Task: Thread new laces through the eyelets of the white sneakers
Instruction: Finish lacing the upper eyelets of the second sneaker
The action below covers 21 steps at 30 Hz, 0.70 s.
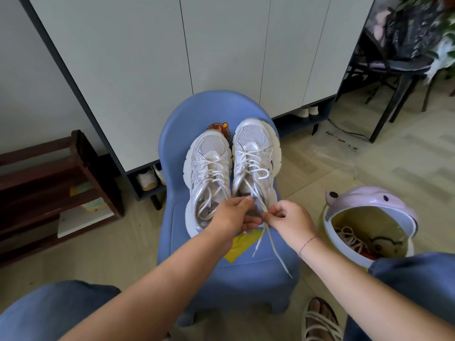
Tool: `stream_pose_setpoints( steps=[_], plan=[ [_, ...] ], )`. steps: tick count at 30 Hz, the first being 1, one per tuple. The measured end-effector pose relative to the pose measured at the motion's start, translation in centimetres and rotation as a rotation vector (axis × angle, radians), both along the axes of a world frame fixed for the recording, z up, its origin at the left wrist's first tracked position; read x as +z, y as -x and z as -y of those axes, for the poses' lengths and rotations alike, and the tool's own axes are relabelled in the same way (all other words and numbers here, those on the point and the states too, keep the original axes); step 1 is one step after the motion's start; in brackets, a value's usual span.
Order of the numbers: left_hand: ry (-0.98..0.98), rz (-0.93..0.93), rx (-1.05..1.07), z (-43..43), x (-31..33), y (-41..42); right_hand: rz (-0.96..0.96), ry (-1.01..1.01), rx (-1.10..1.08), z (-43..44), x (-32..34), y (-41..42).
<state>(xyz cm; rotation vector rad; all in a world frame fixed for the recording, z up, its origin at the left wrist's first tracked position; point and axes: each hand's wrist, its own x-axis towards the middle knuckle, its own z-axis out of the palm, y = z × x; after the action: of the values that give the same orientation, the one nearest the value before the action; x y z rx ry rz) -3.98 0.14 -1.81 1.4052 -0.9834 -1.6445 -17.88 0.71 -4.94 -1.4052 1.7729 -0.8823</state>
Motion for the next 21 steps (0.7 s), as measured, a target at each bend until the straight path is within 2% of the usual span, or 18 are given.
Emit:
stream_pose_setpoints(
  steps=[8,11,14,21],
  plan=[
    [0.006,-0.033,0.012,0.1,0.1,0.2,0.243,0.024,0.162,-2.1,0.7,-0.4],
    [0.012,-0.051,0.014,0.4,-0.1,-0.2,0.3,0.097,0.049,-1.1,1.1,0.0],
    [-0.001,-0.061,-0.016,0.4,-0.2,-0.7,0.252,0.185,-0.025,1.0,1.2,0.0],
    [-0.013,-0.073,-0.02,0.1,0.0,-1.9,0.141,0.214,-0.05,3.8,-0.4,-0.5]
  ],
)
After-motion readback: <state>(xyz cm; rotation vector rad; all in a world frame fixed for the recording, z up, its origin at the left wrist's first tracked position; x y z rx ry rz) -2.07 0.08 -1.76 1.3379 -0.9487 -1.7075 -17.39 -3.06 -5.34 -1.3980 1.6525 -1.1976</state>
